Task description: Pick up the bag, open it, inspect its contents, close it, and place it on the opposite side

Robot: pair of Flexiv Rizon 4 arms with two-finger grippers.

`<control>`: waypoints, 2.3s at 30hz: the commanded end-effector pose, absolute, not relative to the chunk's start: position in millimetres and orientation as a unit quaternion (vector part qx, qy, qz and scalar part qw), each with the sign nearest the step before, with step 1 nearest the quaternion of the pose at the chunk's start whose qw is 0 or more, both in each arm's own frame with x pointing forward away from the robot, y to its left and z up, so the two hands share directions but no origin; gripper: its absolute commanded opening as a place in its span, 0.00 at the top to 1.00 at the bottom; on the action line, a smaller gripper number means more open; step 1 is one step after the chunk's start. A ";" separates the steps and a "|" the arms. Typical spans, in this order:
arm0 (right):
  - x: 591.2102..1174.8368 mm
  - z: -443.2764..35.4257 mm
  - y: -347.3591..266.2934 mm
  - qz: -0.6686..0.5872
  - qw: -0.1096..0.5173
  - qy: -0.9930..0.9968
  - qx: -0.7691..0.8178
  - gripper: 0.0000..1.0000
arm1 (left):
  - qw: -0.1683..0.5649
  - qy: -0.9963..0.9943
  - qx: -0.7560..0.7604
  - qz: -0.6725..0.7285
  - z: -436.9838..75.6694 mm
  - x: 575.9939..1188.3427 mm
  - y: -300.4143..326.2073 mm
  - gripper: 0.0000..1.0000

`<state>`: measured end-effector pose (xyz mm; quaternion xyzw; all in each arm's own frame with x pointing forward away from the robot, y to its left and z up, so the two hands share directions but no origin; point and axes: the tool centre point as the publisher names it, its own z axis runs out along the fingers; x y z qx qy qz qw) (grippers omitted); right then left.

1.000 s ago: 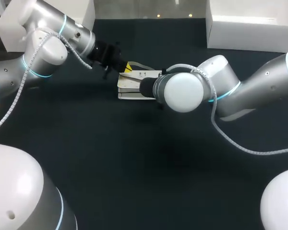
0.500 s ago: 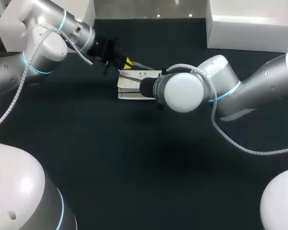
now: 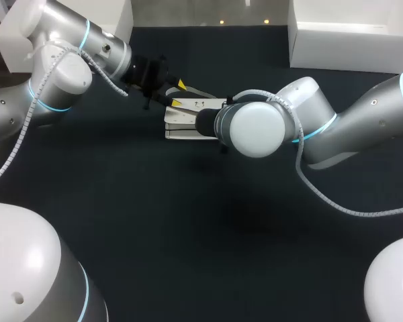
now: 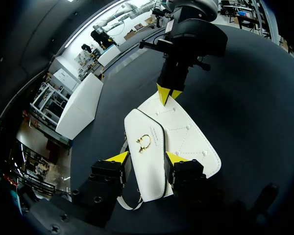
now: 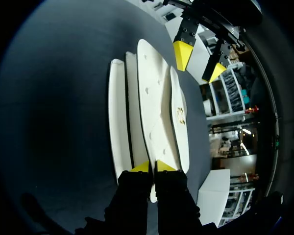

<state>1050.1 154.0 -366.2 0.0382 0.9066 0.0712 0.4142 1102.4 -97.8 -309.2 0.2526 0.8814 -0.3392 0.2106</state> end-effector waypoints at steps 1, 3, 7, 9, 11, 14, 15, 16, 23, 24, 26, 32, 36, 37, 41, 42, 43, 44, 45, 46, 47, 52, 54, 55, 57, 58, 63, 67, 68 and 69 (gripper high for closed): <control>1050.2 -368.0 154.2 0.073 0.417 0.905 0.038 1.00 | 0.214 0.881 0.254 -0.336 -314.9 1096.2 -99.6 0.57; 1050.2 -368.0 154.2 0.073 0.417 0.905 0.038 1.00 | 0.212 0.883 0.254 -0.334 -317.7 1096.5 -100.8 0.58; 1050.2 -368.0 154.2 0.073 0.417 0.905 0.038 1.00 | 0.207 0.884 0.254 -0.333 -324.2 1098.4 -103.0 0.58; 1050.2 -368.0 154.2 0.073 0.417 0.905 0.038 1.00 | 0.204 0.885 0.254 -0.332 -327.3 1099.5 -104.2 0.58; 1050.2 -368.0 154.2 0.073 0.417 0.905 0.038 1.00 | 0.202 0.886 0.255 -0.331 -330.0 1100.4 -105.0 0.58; 1050.2 -368.0 154.2 0.073 0.417 0.905 0.038 1.00 | 0.200 0.887 0.256 -0.328 -333.3 1101.6 -105.5 0.58; 1050.2 -368.0 154.2 0.073 0.417 0.905 0.038 1.00 | 0.200 0.888 0.255 -0.327 -334.1 1101.9 -105.5 0.58; 1050.2 -368.0 154.2 0.073 0.417 0.905 0.038 1.00 | 0.200 0.888 0.255 -0.326 -334.6 1102.1 -105.4 0.58; 1050.2 -368.0 154.2 0.073 0.417 0.905 0.038 1.00 | 0.205 0.885 0.264 -0.323 -339.4 1103.2 -106.5 0.60; 1050.2 -368.0 154.2 0.073 0.417 0.905 0.038 1.00 | 0.206 0.885 0.265 -0.324 -339.9 1103.8 -106.9 0.61; 1050.2 -368.0 154.2 0.073 0.417 0.905 0.038 1.00 | 0.212 0.883 0.266 -0.323 -341.2 1105.2 -108.5 0.62; 1050.2 -368.0 154.2 0.073 0.417 0.905 0.038 1.00 | 0.224 0.877 0.280 -0.320 -344.8 1106.0 -112.4 0.65; 1050.2 -368.0 154.2 0.073 0.417 0.905 0.038 1.00 | 0.232 0.877 0.282 -0.312 -346.7 1105.5 -113.4 0.66; 1050.2 -368.0 154.2 0.073 0.417 0.905 0.038 1.00 | 0.237 0.878 0.280 -0.307 -347.2 1106.2 -114.2 0.66; 1050.2 -368.0 154.2 0.073 0.417 0.905 0.038 1.00 | 0.245 0.881 0.275 -0.298 -348.4 1110.8 -116.8 0.74; 1050.2 -368.0 154.2 0.073 0.417 0.905 0.038 1.00 | 0.247 0.881 0.274 -0.295 -348.5 1111.9 -117.3 0.76; 1050.2 -368.0 154.2 0.073 0.417 0.905 0.038 1.00 | 0.248 0.881 0.274 -0.295 -348.5 1113.0 -118.0 0.77; 1050.2 -368.0 154.2 0.073 0.417 0.905 0.038 1.00 | 0.248 0.883 0.268 -0.294 -348.0 1114.4 -118.4 0.80; 1050.2 -368.0 154.2 0.073 0.417 0.905 0.038 1.00 | 0.249 0.884 0.266 -0.293 -347.7 1115.8 -118.7 0.86; 1050.2 -368.0 154.2 0.073 0.417 0.905 0.038 1.00 | 0.249 0.884 0.265 -0.292 -347.3 1116.9 -119.0 0.95; 1050.2 -368.0 154.2 0.073 0.417 0.905 0.038 1.00 | 0.248 0.886 0.261 -0.293 -346.8 1117.8 -119.0 1.00; 1050.2 -368.0 154.2 0.073 0.417 0.905 0.038 1.00 | 0.241 0.891 0.244 -0.299 -340.9 1122.3 -117.5 1.00; 1050.2 -368.0 154.2 0.073 0.417 0.905 0.038 1.00 | 0.232 0.895 0.233 -0.303 -336.9 1124.9 -115.7 1.00; 1050.2 -368.0 154.2 0.073 0.417 0.905 0.038 1.00 | 0.227 0.898 0.226 -0.303 -334.9 1126.7 -114.9 1.00; 1050.2 -368.0 154.2 0.073 0.417 0.905 0.038 1.00 | 0.216 0.900 0.217 -0.311 -330.2 1129.5 -112.2 1.00; 1050.2 -368.0 154.2 0.073 0.417 0.905 0.038 1.00 | 0.214 0.902 0.210 -0.310 -328.0 1131.0 -111.0 1.00; 1050.2 -368.0 154.2 0.073 0.417 0.905 0.038 1.00 | 0.180 0.910 0.185 -0.323 -317.5 1139.1 -105.9 1.00; 1050.2 -368.0 154.2 0.073 0.417 0.905 0.038 1.00 | 0.163 0.918 0.163 -0.324 -312.2 1144.8 -102.6 1.00; 1050.2 -368.0 154.2 0.073 0.417 0.905 0.038 1.00 | 0.157 0.918 0.161 -0.327 -311.7 1145.9 -101.9 1.00; 1050.2 -368.0 154.2 0.073 0.417 0.905 0.038 1.00 | 0.153 0.919 0.156 -0.328 -311.0 1146.9 -100.9 1.00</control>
